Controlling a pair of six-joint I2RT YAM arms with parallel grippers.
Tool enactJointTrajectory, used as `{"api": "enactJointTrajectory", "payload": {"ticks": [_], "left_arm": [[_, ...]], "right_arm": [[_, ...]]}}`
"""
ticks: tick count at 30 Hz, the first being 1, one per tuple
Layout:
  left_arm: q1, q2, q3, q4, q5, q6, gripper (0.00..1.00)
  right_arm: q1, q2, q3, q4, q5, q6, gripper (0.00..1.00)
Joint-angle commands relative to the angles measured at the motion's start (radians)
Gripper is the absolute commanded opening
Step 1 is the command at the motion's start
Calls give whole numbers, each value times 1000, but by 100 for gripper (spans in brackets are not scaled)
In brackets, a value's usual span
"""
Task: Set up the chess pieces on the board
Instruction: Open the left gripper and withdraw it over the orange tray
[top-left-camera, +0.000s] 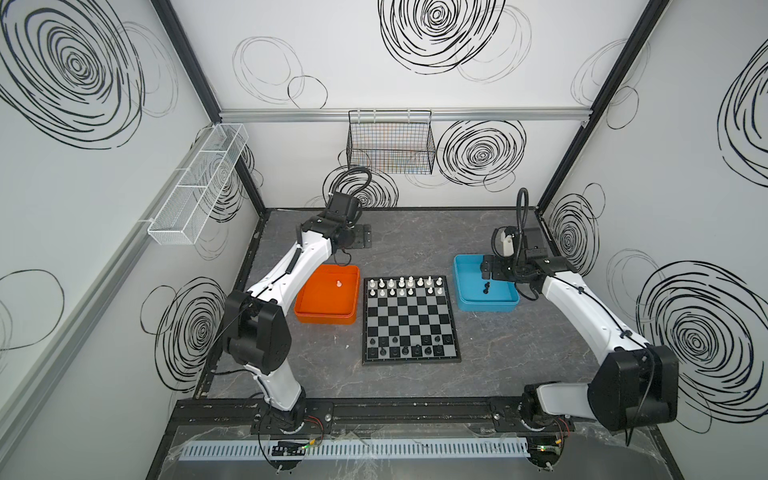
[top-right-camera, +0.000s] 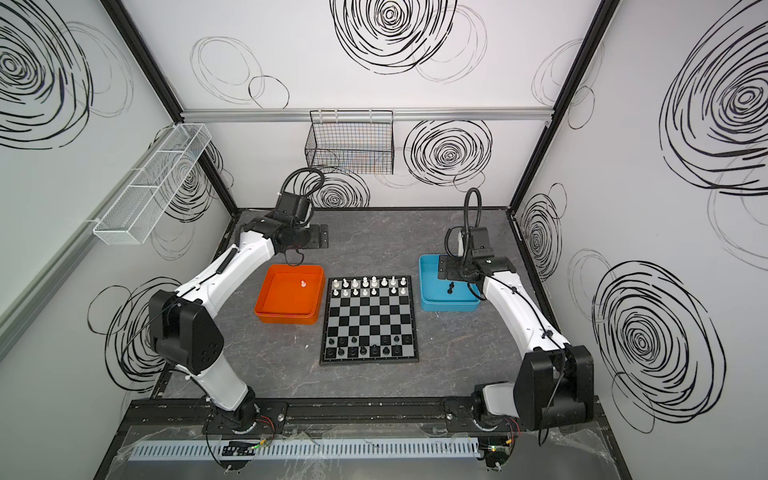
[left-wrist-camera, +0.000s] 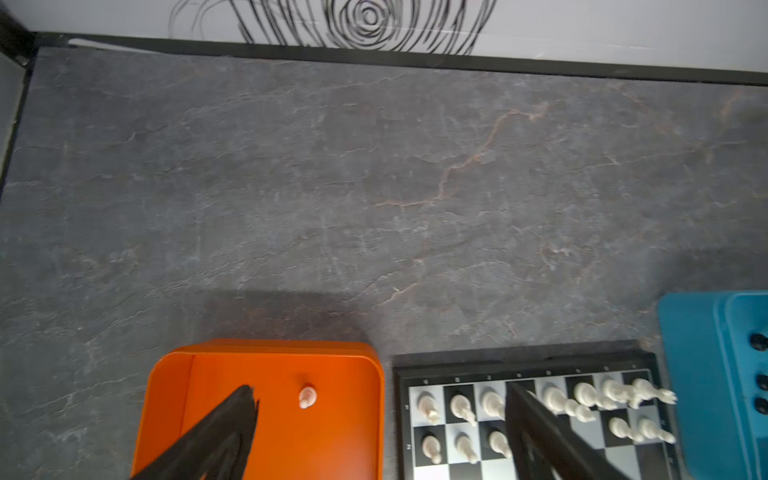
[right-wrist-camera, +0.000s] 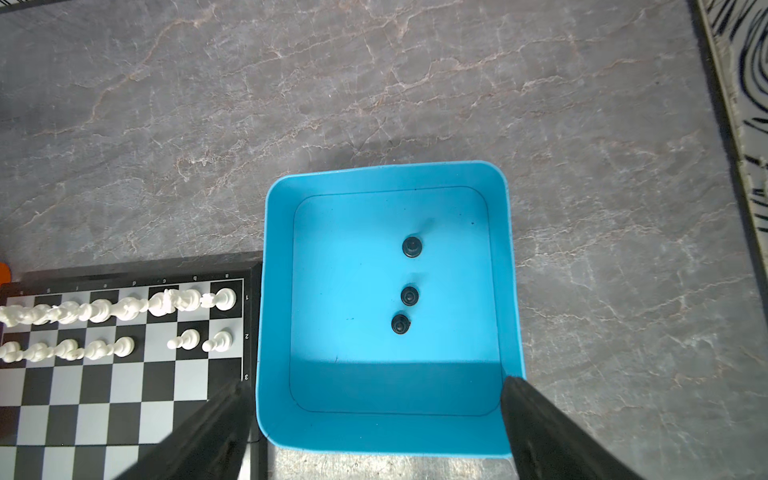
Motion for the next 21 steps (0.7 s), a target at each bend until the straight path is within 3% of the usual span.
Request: {"api": "enactJointTrajectory", "payload": {"ticks": [1,7,17,21], "left_arm": [[72,-26,-65,85,62,44,96],[114,-37,-161,141,112,39,96],[168,11,-183,181,154,13,96],[192,-15,-233,254,147,9,96]], "right_arm": [[-1,50,59,-47,-22,0,100],[-2,178,144,-136,31,44,100],[-3,270,173,-58,43,48,100],[-3,299,184,-56,66,34,93]]}}
